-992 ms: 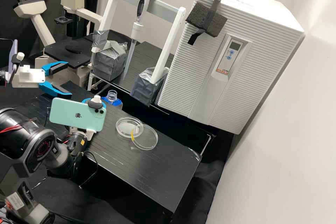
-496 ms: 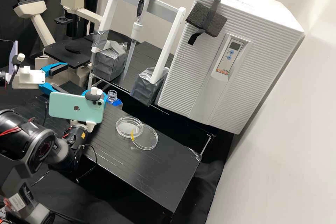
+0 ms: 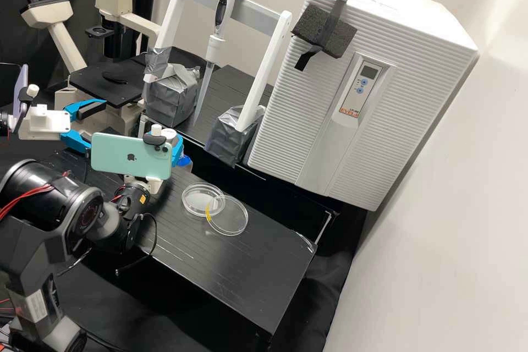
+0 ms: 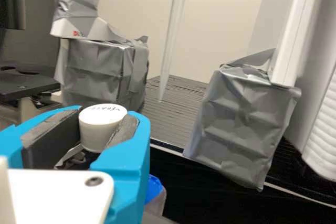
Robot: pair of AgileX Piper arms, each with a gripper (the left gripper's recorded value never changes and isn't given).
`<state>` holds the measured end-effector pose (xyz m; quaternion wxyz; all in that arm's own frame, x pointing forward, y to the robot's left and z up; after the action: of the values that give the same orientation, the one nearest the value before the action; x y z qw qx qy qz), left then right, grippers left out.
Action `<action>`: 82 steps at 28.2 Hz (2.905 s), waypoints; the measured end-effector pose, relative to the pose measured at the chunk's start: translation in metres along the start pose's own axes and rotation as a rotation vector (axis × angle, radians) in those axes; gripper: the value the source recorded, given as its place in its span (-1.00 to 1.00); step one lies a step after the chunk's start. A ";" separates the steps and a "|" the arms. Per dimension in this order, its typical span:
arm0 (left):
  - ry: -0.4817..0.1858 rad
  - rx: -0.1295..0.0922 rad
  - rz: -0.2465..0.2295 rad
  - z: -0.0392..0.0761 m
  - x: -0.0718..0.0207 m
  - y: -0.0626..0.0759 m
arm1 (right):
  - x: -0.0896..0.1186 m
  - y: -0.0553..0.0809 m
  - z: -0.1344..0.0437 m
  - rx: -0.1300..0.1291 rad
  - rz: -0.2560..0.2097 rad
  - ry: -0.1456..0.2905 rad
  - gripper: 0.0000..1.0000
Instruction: Close the bottle
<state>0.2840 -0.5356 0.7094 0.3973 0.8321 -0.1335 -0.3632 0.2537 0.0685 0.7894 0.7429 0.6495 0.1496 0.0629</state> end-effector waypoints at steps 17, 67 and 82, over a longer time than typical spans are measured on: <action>0.015 -0.012 -0.005 0.000 -0.0020 -0.002 | 0.011 -0.007 0.005 -0.002 -0.016 -0.019 -1.00; 0.015 -0.009 0.003 -0.001 -0.0006 0.000 | 0.019 -0.009 0.016 -0.018 -0.024 -0.058 -1.00; 0.014 -0.005 0.012 -0.002 0.0012 0.002 | 0.014 -0.013 0.018 -0.001 -0.031 -0.080 -1.00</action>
<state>0.2863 -0.5365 0.7111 0.4024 0.8329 -0.1346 -0.3553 0.2707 0.0534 0.7768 0.7494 0.6488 0.1295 0.0254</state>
